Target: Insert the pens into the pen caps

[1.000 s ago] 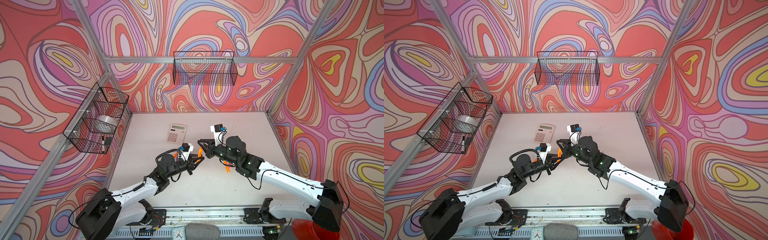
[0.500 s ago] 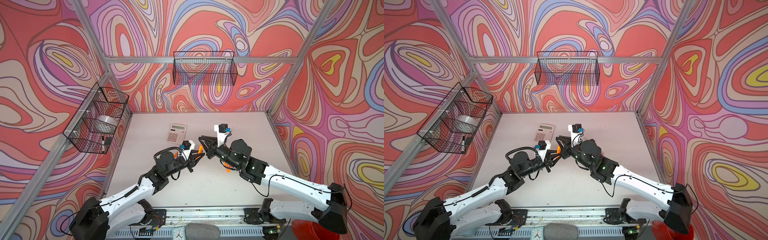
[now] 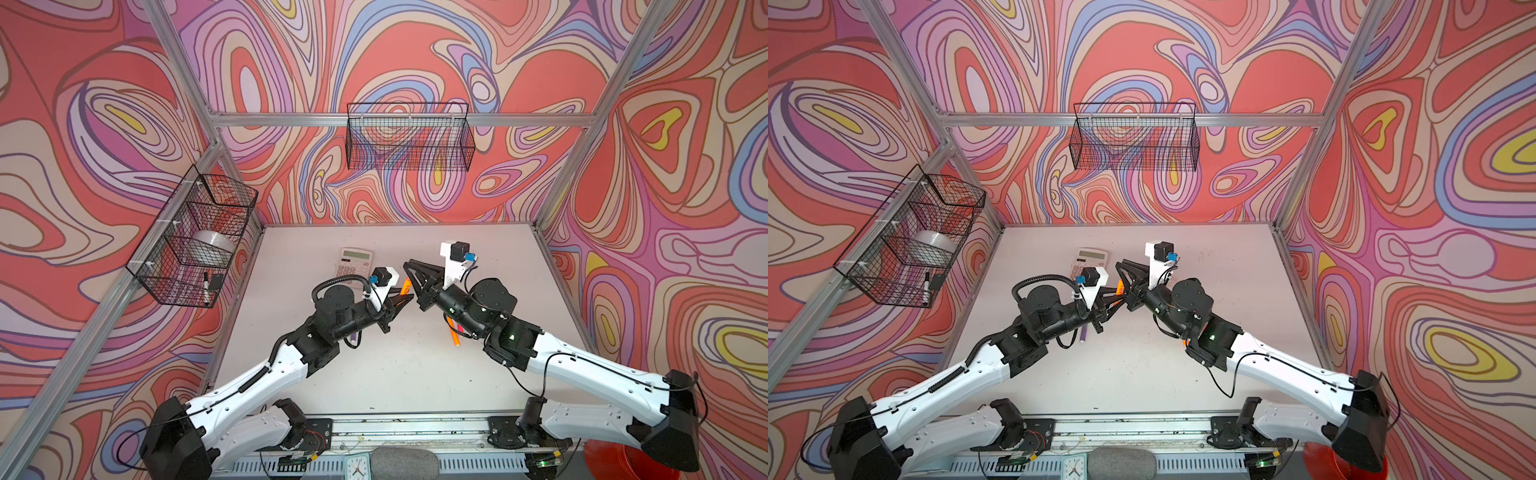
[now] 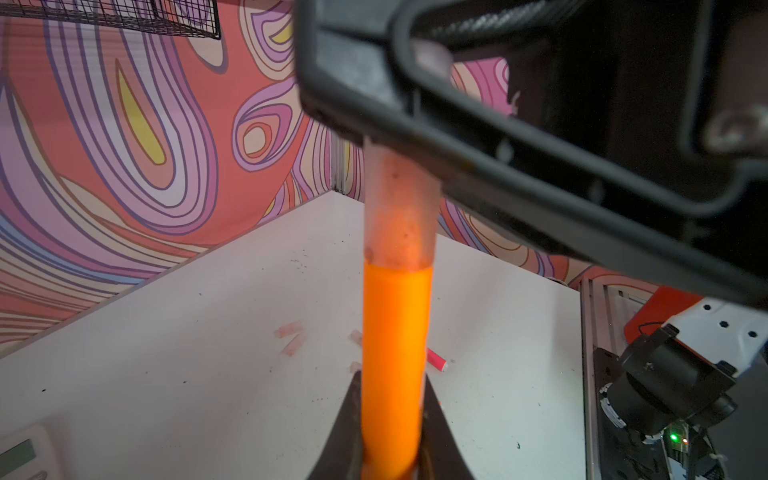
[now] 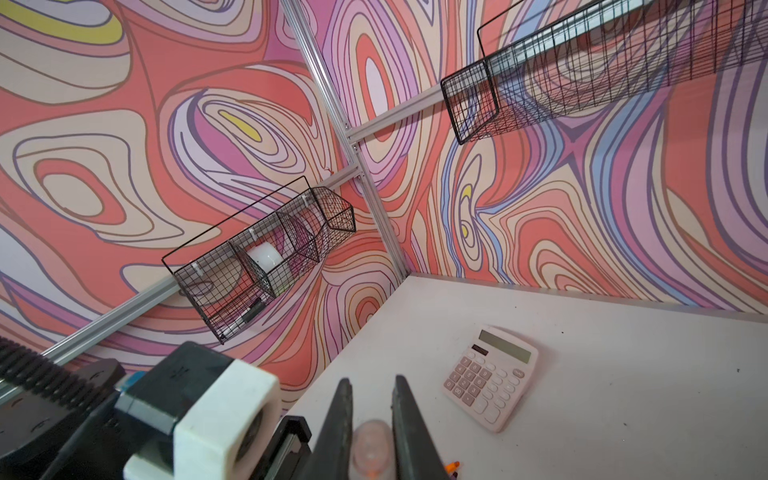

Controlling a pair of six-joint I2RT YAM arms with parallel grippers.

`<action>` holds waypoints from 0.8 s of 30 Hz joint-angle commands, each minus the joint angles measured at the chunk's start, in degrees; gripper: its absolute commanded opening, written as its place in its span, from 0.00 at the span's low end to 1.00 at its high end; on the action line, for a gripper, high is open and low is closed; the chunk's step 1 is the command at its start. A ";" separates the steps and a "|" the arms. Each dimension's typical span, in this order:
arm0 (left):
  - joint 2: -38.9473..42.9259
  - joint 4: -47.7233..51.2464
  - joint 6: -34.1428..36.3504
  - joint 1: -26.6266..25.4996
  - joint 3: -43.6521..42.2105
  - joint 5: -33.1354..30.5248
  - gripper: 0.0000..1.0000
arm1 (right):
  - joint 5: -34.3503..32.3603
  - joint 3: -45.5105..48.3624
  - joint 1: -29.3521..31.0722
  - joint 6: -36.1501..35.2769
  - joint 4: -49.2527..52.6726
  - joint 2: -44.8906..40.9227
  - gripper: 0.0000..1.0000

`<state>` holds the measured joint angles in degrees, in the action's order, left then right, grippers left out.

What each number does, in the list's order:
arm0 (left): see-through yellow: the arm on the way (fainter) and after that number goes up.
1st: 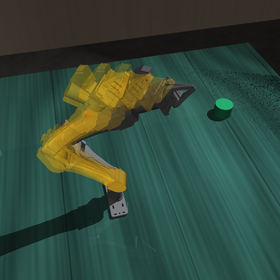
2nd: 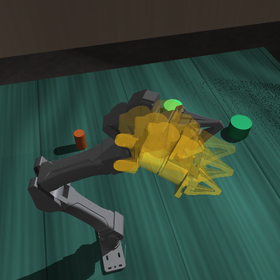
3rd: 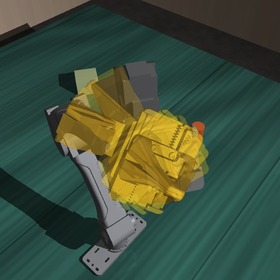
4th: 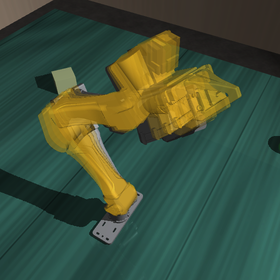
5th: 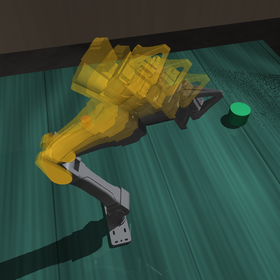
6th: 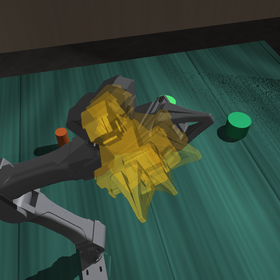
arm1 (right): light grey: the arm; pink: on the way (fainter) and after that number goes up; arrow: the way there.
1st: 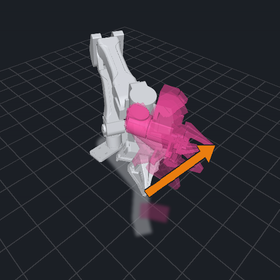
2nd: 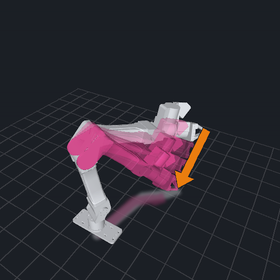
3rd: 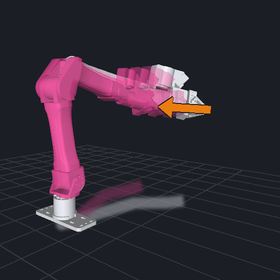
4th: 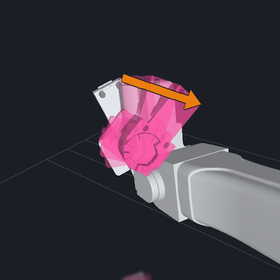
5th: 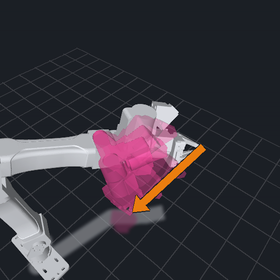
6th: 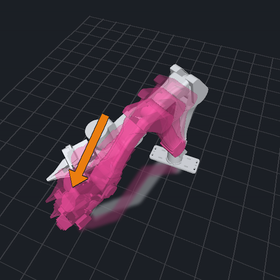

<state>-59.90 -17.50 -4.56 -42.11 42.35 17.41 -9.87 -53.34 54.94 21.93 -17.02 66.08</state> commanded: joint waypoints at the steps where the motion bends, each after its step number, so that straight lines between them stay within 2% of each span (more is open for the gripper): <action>1: 1.63 -18.61 -3.13 3.87 10.63 -13.58 0.00 | 14.00 6.39 5.61 1.17 19.84 4.42 0.00; 7: 2.23 -22.05 -9.35 9.06 11.18 -11.83 0.00 | 13.95 9.26 5.88 2.45 17.11 4.63 0.00; 10: 3.03 -20.55 -9.83 9.50 11.08 -9.33 0.00 | 12.72 9.32 5.88 2.90 17.60 3.18 0.00; 13: 4.14 -18.65 -10.50 9.50 8.47 -5.74 0.00 | 9.72 7.34 5.88 3.15 20.11 1.78 0.00; 15: 4.99 -17.85 -11.22 9.50 4.68 -5.65 0.00 | 6.17 5.09 5.80 3.19 23.09 1.83 0.00; 16: 5.51 -18.31 -11.63 9.50 2.24 -5.92 0.04 | 4.41 3.51 5.79 2.99 24.40 2.12 0.00; 18: 6.38 -20.66 -12.55 9.50 -3.73 -6.92 0.25 | 1.56 0.77 5.42 2.93 26.57 2.94 0.00; 20: 6.89 -23.83 -15.00 9.50 -9.81 -10.04 0.58 | -1.15 -2.20 4.44 2.95 28.64 4.01 0.00; 22: 6.66 -25.13 -18.08 9.50 -15.39 -13.40 0.76 | -3.38 -4.64 2.93 2.88 30.19 4.87 0.00; 23: 6.47 -24.84 -19.78 9.50 -17.54 -14.45 0.98 | -4.72 -5.90 1.92 2.87 31.08 5.50 0.00; 24: 5.93 -24.61 -21.15 9.40 -18.93 -14.96 1.00 | -5.07 -6.91 0.73 2.57 31.86 6.10 0.00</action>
<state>-53.76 -31.57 -17.37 -33.78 26.33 13.15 -13.56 -58.43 57.10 24.29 1.67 70.94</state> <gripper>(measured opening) 0.871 0.140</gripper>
